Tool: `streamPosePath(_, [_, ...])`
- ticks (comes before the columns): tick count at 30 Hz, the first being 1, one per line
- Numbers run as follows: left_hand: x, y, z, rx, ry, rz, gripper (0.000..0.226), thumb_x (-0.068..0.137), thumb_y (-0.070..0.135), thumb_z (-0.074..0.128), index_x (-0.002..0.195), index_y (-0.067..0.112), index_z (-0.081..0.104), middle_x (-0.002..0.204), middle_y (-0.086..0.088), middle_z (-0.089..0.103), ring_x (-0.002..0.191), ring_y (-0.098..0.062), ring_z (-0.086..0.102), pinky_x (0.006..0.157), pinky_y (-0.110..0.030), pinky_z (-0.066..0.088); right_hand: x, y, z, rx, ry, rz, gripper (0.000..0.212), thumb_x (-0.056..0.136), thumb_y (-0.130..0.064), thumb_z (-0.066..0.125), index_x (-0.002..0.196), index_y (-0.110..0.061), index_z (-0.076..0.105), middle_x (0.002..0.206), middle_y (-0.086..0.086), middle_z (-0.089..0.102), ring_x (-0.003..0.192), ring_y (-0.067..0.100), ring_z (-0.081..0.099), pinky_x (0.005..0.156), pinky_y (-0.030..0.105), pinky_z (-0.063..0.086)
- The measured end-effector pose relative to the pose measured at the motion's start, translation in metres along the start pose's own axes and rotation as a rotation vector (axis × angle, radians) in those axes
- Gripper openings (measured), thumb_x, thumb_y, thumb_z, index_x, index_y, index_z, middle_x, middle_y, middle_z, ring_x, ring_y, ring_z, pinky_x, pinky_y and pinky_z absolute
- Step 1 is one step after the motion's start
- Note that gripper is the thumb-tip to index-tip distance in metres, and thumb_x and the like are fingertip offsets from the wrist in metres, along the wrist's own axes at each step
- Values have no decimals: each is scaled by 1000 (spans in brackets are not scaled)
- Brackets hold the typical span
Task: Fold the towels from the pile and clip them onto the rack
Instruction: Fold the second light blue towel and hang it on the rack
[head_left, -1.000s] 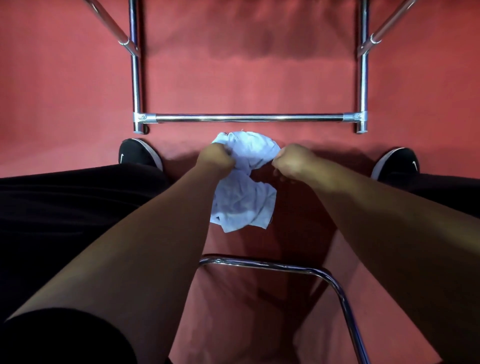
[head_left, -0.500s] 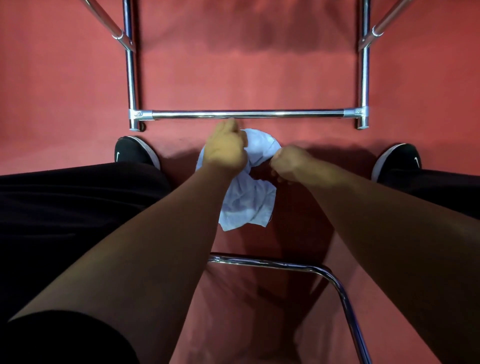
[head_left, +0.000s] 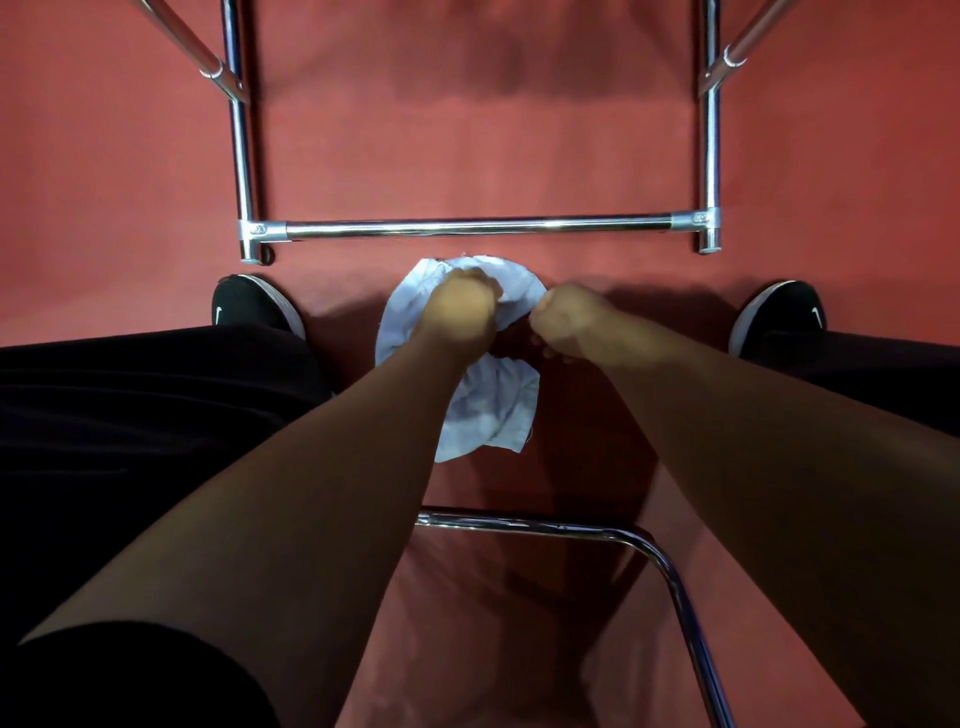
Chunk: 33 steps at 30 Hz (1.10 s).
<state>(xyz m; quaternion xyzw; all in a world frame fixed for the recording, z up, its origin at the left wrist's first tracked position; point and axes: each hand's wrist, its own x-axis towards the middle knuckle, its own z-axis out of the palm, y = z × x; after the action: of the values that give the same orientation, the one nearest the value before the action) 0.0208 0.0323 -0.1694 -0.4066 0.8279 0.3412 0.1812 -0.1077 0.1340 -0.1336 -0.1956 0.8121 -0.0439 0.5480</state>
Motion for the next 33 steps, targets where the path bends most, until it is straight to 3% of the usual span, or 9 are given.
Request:
streamPosePath(1, [2, 6, -9, 4, 13, 16, 30, 99, 15, 57, 123, 17, 75, 124, -3, 73, 115, -22, 68, 63, -6, 42, 3, 1, 0, -2, 23, -2, 27, 97, -19, 65, 121, -11, 74, 121, 17, 76, 114, 38, 73, 101, 48, 60])
streamPosePath(3, [1, 20, -26, -29, 78, 82, 22, 96, 12, 60, 114, 12, 74, 113, -10, 75, 106, -30, 70, 81, -28, 52, 4, 2, -2, -6, 101, -41, 34, 97, -18, 63, 129, -16, 71, 122, 14, 76, 112, 35, 74, 99, 43, 60])
streamPosePath(4, [-2, 29, -35, -66, 107, 91, 17, 93, 12, 63, 109, 11, 69, 102, -10, 75, 95, -31, 69, 81, -35, 51, 4, 0, -4, 21, 148, -76, 39, 96, -17, 64, 135, -20, 68, 121, 11, 76, 108, 32, 74, 98, 40, 60])
streamPosePath(8, [-7, 56, -66, -232, 176, 133, 20, 88, 9, 66, 107, 14, 66, 86, -3, 70, 78, -24, 62, 72, -30, 47, -6, -7, -18, 202, 241, -242, 52, 96, -13, 66, 144, -32, 64, 99, -4, 71, 92, 21, 67, 96, 39, 58])
streamPosePath(12, [-18, 78, -109, -252, 167, 209, 16, 91, 7, 67, 93, 17, 78, 84, 1, 72, 76, -14, 61, 72, -26, 52, -26, -19, -33, 201, 298, -290, 16, 100, -22, 68, 112, -17, 76, 97, 2, 76, 94, 24, 70, 82, 33, 52])
streamPosePath(15, [-34, 88, -137, -291, 214, 239, 17, 89, 2, 67, 93, 13, 79, 76, 7, 68, 68, -9, 57, 62, -21, 48, -43, -25, -41, 142, 345, -302, 19, 101, -31, 67, 88, -17, 68, 80, -1, 65, 83, 24, 63, 72, 32, 42])
streamPosePath(22, [-101, 113, -205, -302, 446, 322, 8, 89, 8, 72, 93, 13, 77, 90, 2, 74, 84, -11, 61, 68, -3, 37, -113, -36, -62, -170, 432, -366, 24, 104, -33, 63, 89, -15, 67, 112, 23, 74, 110, 39, 68, 87, 39, 48])
streamPosePath(27, [-149, 138, -272, -206, 538, 379, 13, 89, 9, 69, 95, 18, 76, 89, 2, 74, 81, -11, 63, 65, -9, 43, -157, -40, -89, -232, 490, -389, 25, 98, -26, 65, 103, -4, 75, 111, 24, 74, 106, 41, 68, 76, 37, 42])
streamPosePath(33, [-207, 166, -350, -321, 719, 457, 25, 91, 10, 69, 113, 18, 78, 102, 9, 72, 96, -4, 64, 88, -17, 48, -228, -46, -129, -364, 573, -430, 25, 94, -25, 64, 106, -5, 74, 116, 22, 73, 110, 42, 67, 83, 38, 49])
